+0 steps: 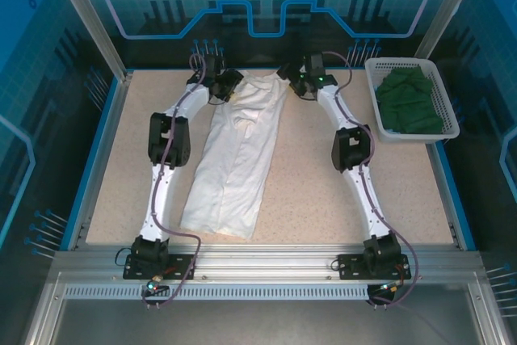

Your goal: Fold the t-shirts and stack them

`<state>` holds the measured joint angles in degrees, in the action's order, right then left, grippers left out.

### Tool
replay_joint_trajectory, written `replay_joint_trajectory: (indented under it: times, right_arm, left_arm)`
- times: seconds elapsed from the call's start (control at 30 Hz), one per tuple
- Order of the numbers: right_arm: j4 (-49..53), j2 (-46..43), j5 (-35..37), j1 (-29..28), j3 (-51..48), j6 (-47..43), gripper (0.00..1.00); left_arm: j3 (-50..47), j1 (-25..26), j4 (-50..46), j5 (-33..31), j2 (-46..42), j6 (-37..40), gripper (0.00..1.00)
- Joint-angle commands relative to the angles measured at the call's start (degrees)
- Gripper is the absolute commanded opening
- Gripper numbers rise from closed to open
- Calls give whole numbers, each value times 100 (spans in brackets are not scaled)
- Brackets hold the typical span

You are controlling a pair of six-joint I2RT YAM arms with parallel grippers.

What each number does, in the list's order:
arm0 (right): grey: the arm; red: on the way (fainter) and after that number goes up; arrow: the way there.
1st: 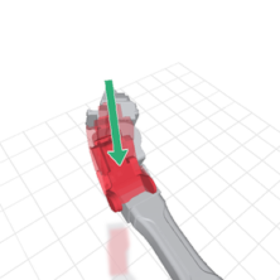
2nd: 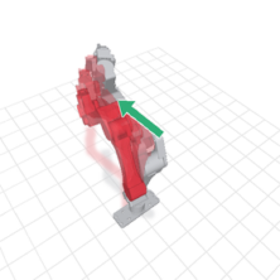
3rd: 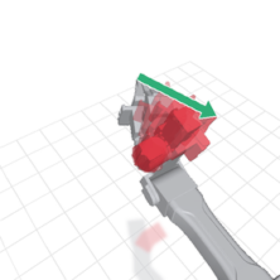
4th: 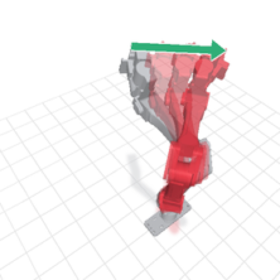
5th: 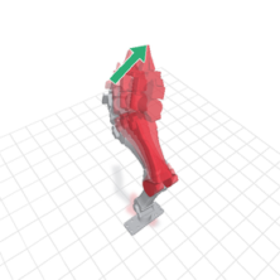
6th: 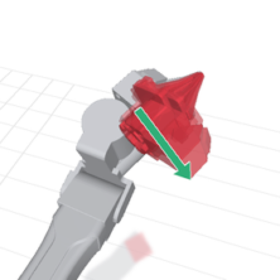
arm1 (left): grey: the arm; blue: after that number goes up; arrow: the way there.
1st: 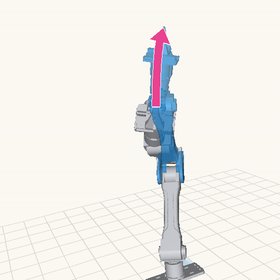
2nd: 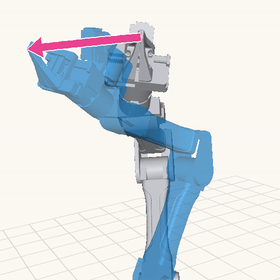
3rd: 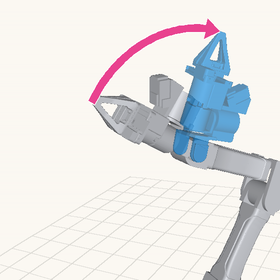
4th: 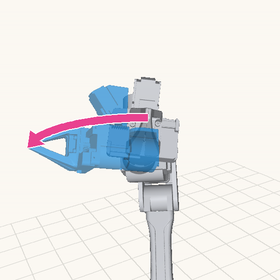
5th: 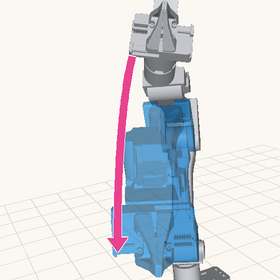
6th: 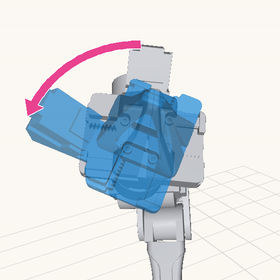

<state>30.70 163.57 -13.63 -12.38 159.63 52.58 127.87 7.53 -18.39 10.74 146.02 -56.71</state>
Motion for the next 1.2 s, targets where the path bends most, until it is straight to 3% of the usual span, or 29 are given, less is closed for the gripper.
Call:
replay_joint_trajectory:
  times: [0.0, 0.1, 0.17, 0.33, 0.47, 0.6, 0.77, 0.93, 1.17]
  right_arm:
    - [979, -1563, 362, -194, -394, -939, 72]
    - [1743, -2822, 856, -597, -1794, -1436, 72]
    - [1754, -3880, 886, -977, -3464, -1491, 69]
    - [249, -6268, 821, -2220, -7700, -917, 68]
    - [-274, -7039, 978, -3343, -9544, 135, 66]
    - [-466, -6988, 1144, -4511, -10134, 868, 64]
    - [-446, -6545, 1700, -5423, -10053, 1636, 62]
    - [-203, -6114, 1883, -5852, -9568, 1748, 58]
    - [239, -5795, 1961, -5777, -9419, 1990, 45]
  left_arm:
    - [-604, -28, 378, 113, -1414, 287, 79]
    - [-1997, -17, 616, 66, -2688, 400, 83]
    - [-3204, 2, 469, -93, -3681, 432, 83]
    - [-6036, 233, -343, -810, -5796, 388, 80]
    - [-7754, 474, -1070, -1116, -7270, 483, 72]
    - [-8802, 614, -1997, -1500, -8615, 577, 67]
    - [-9670, 627, -2402, -1464, -9599, 403, 64]
    - [-10120, 636, -2432, -1278, -9806, 236, 59]
    - [-10448, 649, -2275, -1137, -9909, 217, 52]
